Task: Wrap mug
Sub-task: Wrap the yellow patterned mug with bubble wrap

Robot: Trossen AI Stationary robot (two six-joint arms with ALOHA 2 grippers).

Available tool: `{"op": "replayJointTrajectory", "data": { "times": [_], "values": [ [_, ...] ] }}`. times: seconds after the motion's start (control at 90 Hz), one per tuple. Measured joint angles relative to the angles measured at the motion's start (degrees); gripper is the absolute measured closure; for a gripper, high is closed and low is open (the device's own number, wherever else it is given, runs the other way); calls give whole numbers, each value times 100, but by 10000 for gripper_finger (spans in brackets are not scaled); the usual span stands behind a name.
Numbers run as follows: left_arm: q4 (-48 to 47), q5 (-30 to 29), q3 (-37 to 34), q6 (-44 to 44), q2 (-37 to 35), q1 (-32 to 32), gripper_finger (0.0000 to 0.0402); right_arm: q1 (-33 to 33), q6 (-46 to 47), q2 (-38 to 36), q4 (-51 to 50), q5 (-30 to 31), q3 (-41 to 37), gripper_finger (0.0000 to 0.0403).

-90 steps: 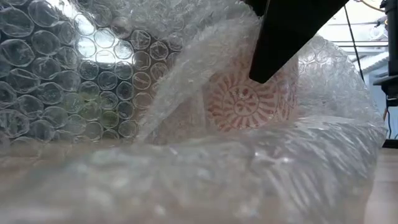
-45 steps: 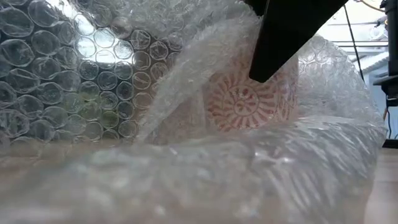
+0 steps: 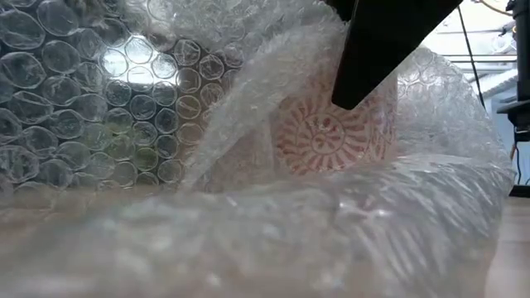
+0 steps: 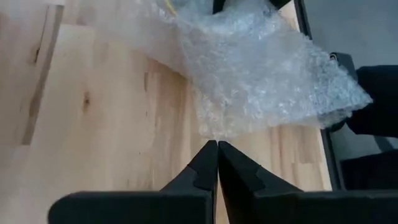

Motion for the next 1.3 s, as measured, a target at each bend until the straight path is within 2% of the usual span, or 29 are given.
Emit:
{"op": "replayJointTrajectory", "data": {
  "times": [0.122,0.422,0.5,0.578,0.978,1.2,1.3],
  "values": [
    [-2,0,0,0,0,-75,382,2,13,0,0,-2,0,220],
    [-238,-52,-36,-149,25,-214,281,2,15,0,0,-2,0,220],
    [-193,-274,-174,-140,28,-293,267,0,15,0,0,-2,0,220],
    [-27,-466,-367,-169,28,-344,263,2,15,0,0,-2,0,220],
    [1187,-588,-1498,-559,74,-866,263,2,11,0,101,-30,0,220],
    [2705,-708,-1929,-439,547,-947,263,2,13,0,105,-30,0,220],
    [3800,-778,-2034,-325,938,-944,263,1,-9,0,105,-30,0,220]
  ]
}}
